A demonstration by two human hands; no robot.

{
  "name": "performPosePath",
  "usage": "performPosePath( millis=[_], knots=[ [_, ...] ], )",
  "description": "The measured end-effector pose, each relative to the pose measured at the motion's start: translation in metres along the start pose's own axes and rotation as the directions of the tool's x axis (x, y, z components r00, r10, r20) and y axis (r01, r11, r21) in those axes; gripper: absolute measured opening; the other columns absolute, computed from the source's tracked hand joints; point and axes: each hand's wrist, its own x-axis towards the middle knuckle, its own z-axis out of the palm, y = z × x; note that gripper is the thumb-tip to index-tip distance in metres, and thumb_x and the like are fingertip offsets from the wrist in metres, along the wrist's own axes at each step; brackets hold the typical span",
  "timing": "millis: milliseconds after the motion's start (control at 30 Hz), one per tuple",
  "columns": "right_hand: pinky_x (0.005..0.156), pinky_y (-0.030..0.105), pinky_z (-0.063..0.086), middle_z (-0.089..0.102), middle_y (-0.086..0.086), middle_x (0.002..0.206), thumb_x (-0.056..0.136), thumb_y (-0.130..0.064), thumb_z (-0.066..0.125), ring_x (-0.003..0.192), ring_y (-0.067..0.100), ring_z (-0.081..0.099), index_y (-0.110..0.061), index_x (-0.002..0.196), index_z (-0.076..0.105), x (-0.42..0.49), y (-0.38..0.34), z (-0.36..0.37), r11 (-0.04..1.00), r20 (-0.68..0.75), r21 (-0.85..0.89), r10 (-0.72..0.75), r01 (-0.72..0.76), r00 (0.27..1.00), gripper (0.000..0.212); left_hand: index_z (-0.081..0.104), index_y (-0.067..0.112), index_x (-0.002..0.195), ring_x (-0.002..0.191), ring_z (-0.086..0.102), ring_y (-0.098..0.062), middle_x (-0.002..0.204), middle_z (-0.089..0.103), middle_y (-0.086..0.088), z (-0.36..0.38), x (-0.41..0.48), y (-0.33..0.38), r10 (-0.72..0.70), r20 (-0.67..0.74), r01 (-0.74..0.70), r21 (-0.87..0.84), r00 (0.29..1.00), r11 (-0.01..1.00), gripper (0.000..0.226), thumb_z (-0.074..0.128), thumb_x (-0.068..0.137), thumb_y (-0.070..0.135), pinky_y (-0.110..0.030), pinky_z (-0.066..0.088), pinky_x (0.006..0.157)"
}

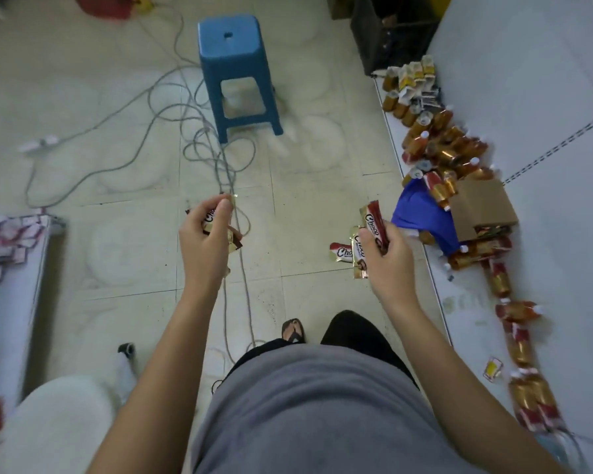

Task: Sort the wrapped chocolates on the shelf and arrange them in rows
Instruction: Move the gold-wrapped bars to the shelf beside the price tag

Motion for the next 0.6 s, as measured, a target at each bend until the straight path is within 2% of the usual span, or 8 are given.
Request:
performPosePath(
  millis=[100, 267, 433, 600],
  knots=[
    [0.064, 0.019, 0.049, 0.057, -0.010, 0.077, 0.093, -0.025, 0.050, 0.073, 0.005, 0.057, -0.020, 0.102, 0.056, 0.018, -0.015, 0.027, 1.000, 0.082, 0.005, -0.010, 0.009, 0.997, 0.012, 0.064, 0.009, 0.102, 0.048, 0.056, -0.006, 0.097, 0.060, -0.004, -0.009, 0.028, 0.002, -0.009, -0.039, 0.009, -0.015, 0.999, 1.000, 0.019, 0.051, 0.092, 0.020, -0.019, 0.045, 0.047],
    [0.063, 0.015, 0.046, 0.055, -0.010, 0.075, 0.093, -0.026, 0.050, 0.071, 0.003, 0.054, -0.021, 0.098, 0.055, 0.070, -0.034, 0.053, 0.999, 0.116, -0.028, -0.035, 0.038, 0.993, 0.008, 0.064, 0.011, 0.102, 0.049, 0.057, -0.006, 0.100, 0.060, -0.007, 0.002, 0.081, 0.005, -0.024, -0.055, 0.023, -0.010, 0.998, 1.000, 0.019, 0.051, 0.093, 0.022, -0.021, 0.046, 0.049],
    [0.062, 0.009, 0.046, 0.056, -0.012, 0.077, 0.093, -0.024, 0.051, 0.071, -0.001, 0.055, -0.020, 0.100, 0.055, 0.148, -0.053, 0.067, 0.999, 0.065, 0.004, -0.050, 0.049, 0.997, 0.009, 0.064, 0.013, 0.102, 0.051, 0.057, -0.006, 0.102, 0.061, -0.010, 0.043, 0.156, 0.017, 0.005, -0.021, -0.005, -0.012, 1.000, 1.000, 0.019, 0.051, 0.092, 0.023, -0.022, 0.048, 0.051],
    [0.060, 0.007, 0.044, 0.055, -0.013, 0.076, 0.093, -0.024, 0.050, 0.067, -0.012, 0.053, -0.018, 0.100, 0.055, 0.237, -0.081, 0.066, 0.997, -0.026, 0.008, -0.075, 0.075, 0.997, 0.010, 0.063, 0.013, 0.103, 0.051, 0.057, -0.007, 0.101, 0.061, -0.010, 0.096, 0.235, 0.048, 0.054, 0.082, -0.055, 0.010, 0.995, 0.998, 0.018, 0.050, 0.093, 0.021, -0.024, 0.048, 0.051]
  ],
)
